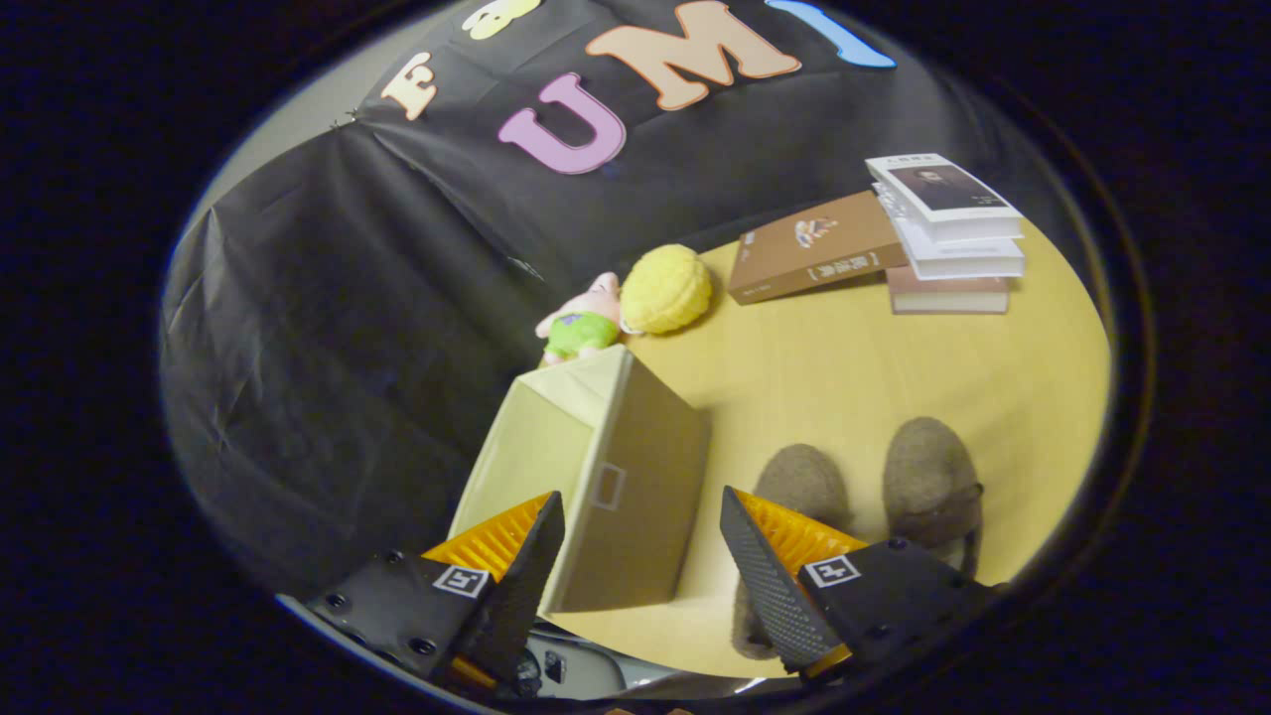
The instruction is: Open the storage box then place both shoes into the box .Put the left shoe in first, then the right shoe, with the right side of both shoes facing outward in a uniform manner.
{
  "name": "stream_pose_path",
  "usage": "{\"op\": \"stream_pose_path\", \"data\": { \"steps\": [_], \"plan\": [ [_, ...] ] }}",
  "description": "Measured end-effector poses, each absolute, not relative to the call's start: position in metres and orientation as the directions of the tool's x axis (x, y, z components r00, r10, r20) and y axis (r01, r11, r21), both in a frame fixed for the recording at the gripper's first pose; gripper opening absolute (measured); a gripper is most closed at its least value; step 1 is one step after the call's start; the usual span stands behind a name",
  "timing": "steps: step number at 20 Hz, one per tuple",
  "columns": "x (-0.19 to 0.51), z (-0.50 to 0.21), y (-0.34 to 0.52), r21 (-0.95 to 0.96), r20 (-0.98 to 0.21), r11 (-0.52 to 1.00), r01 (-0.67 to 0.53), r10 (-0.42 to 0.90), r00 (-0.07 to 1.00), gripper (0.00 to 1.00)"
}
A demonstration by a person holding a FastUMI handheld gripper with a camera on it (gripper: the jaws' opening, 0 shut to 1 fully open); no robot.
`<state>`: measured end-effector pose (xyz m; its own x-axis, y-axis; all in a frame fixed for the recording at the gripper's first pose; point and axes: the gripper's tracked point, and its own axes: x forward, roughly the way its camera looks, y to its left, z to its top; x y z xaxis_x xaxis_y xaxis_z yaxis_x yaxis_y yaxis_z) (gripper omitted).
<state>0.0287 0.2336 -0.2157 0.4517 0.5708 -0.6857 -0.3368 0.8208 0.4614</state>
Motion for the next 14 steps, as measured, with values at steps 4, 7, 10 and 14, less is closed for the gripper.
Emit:
{"op": "stream_pose_path", "data": {
  "steps": [4,7,10,14],
  "plan": [
    [0.009,-0.258,0.187,0.361,-0.797,0.878,-0.314,0.465,0.386,0.95],
    [-0.001,-0.286,0.169,0.325,-0.845,0.901,-0.286,0.412,0.341,0.91],
    [-0.004,-0.314,0.154,0.269,-0.891,0.926,-0.264,0.344,0.298,0.86],
    [-0.007,-0.342,0.147,0.217,-0.930,0.938,-0.271,0.283,0.233,0.67]
  ]
}}
